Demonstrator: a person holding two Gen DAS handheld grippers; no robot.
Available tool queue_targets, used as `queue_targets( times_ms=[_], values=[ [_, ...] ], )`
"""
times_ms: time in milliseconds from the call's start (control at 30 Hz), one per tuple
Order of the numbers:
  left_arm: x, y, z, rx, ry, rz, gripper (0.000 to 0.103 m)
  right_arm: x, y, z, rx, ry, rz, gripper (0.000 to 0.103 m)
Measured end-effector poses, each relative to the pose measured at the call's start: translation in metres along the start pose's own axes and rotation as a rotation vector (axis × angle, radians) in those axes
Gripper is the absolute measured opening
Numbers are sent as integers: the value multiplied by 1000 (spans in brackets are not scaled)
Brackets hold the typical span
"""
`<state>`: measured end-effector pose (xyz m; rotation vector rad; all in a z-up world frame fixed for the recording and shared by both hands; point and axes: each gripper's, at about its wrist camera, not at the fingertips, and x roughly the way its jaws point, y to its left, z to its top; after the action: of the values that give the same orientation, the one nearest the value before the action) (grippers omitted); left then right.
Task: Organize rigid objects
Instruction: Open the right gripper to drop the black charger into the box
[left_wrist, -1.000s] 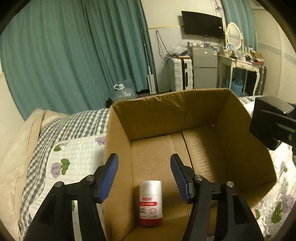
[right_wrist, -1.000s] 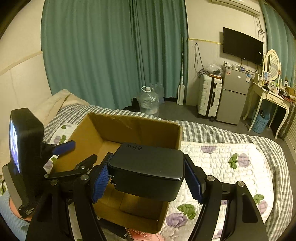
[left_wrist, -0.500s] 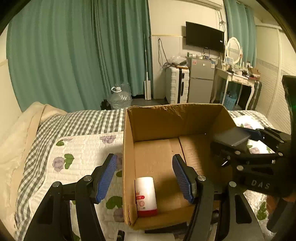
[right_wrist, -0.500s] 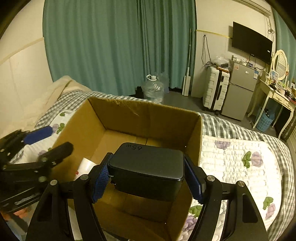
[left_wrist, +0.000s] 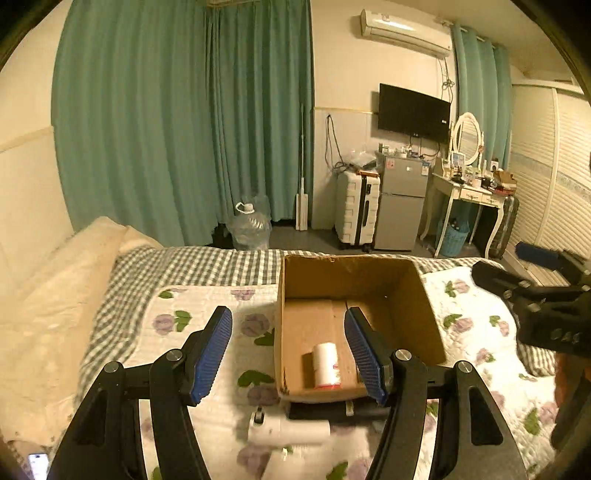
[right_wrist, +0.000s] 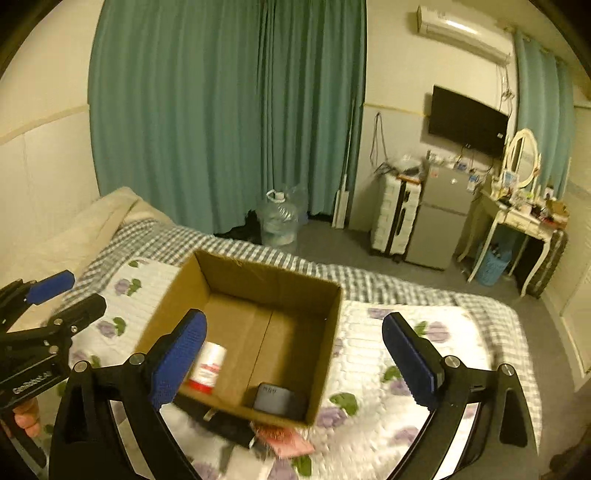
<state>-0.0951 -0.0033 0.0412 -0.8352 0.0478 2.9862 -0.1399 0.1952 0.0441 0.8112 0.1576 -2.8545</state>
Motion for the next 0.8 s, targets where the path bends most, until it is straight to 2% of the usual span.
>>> queue_targets(
  times_ms=[167, 333, 433, 700, 800],
  values=[
    [-38, 2, -15, 25, -6, 10, 69, -68, 17, -6, -42, -23, -30, 101],
    [-28, 5, -50, 25, 65, 8, 70, -92, 30, -39, -53, 12, -16, 102],
    [-7, 7, -77, 15, 124, 14, 70, -81, 30, -67, -17, 59, -7, 102],
    [47, 9, -145, 68, 267, 58, 70, 3, 26, -146, 59, 269, -11, 102],
    [62, 11, -158, 81, 321, 69, 70, 26, 22, -167, 93, 332, 1, 102]
  ],
)
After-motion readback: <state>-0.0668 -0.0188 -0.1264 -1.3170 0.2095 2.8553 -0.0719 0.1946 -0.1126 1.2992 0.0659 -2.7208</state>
